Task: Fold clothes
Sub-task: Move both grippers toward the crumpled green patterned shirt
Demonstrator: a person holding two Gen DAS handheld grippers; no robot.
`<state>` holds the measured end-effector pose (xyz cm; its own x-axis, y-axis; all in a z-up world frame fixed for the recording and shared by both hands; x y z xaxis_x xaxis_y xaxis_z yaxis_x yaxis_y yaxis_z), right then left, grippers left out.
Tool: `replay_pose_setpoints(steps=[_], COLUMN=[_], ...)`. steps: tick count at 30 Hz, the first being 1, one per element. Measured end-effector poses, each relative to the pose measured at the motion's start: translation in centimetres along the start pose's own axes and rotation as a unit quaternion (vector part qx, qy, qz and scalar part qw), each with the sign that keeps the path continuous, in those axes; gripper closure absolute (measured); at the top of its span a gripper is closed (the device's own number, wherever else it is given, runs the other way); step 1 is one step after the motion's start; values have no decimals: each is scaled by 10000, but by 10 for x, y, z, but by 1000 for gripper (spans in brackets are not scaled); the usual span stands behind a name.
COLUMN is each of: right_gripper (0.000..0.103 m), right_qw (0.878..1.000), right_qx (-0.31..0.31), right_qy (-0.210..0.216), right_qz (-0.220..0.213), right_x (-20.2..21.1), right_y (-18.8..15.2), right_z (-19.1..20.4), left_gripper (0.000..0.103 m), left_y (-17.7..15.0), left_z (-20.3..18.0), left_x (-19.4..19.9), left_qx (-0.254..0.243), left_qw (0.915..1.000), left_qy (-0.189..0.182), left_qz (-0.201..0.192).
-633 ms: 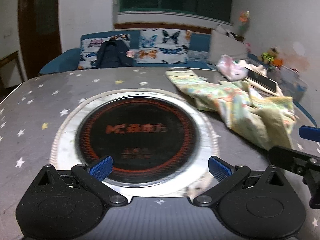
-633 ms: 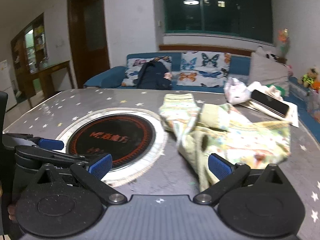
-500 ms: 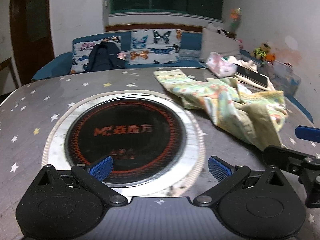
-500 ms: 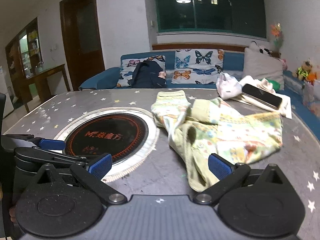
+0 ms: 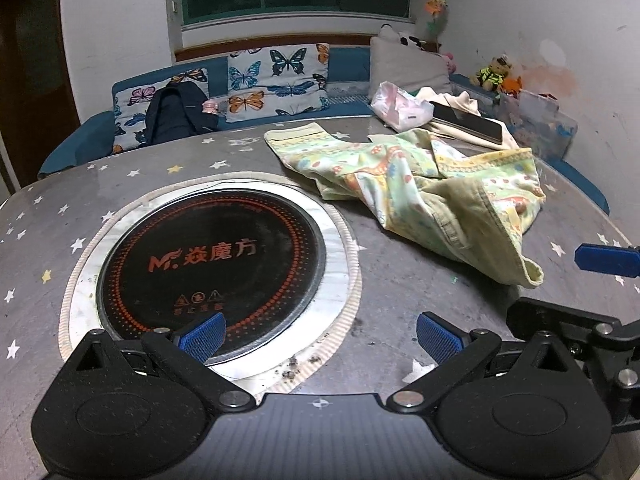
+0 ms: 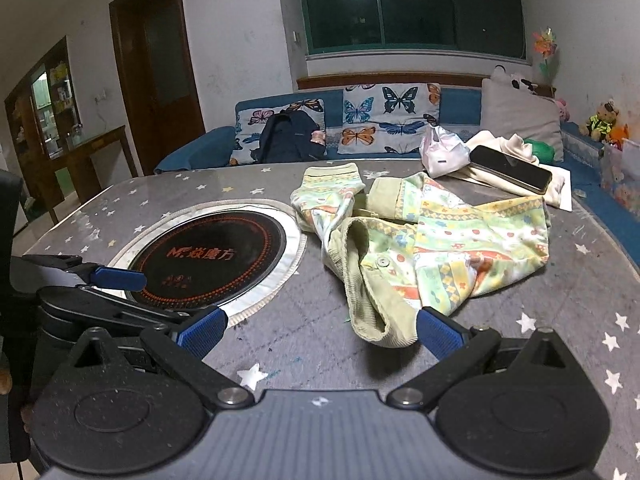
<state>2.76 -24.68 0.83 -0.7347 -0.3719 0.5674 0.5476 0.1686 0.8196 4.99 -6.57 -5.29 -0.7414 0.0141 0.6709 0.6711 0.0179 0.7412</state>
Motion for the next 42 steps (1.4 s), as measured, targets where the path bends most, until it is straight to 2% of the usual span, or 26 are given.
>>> replay_pose_setpoints(steps=[5, 13, 42], right_gripper=[0, 0, 0], right_qw=[10000, 9997, 9993], right_qx=[-35, -79, -216], right_qy=[-69, -199, -229], right_qz=[0, 78, 190], right_x=[4, 4, 2], right_y=[-1, -7, -14], right_z=[-2, -6, -16], left_gripper=[0, 0, 0], left_y=[-1, -5, -3], left_z=[-10, 13, -2], left_x=[-8, 27, 8], left_qx=[-21, -269, -533], left_qw=[9998, 9991, 9978], left_qy=[-173, -316, -200], left_qz=[87, 97, 345])
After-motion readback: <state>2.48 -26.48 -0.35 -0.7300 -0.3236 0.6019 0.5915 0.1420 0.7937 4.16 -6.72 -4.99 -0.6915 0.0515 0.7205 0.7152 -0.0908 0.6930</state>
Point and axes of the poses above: each gripper's, at about its wrist camera, not at the fingertips, and x roughly against the way its jaws point, z to its left, y to its top, the point moved 6 cm from there along -x, roughly the way its jaws point, and after that the axes turned 3 degrees about x, right-handed, at the moved point
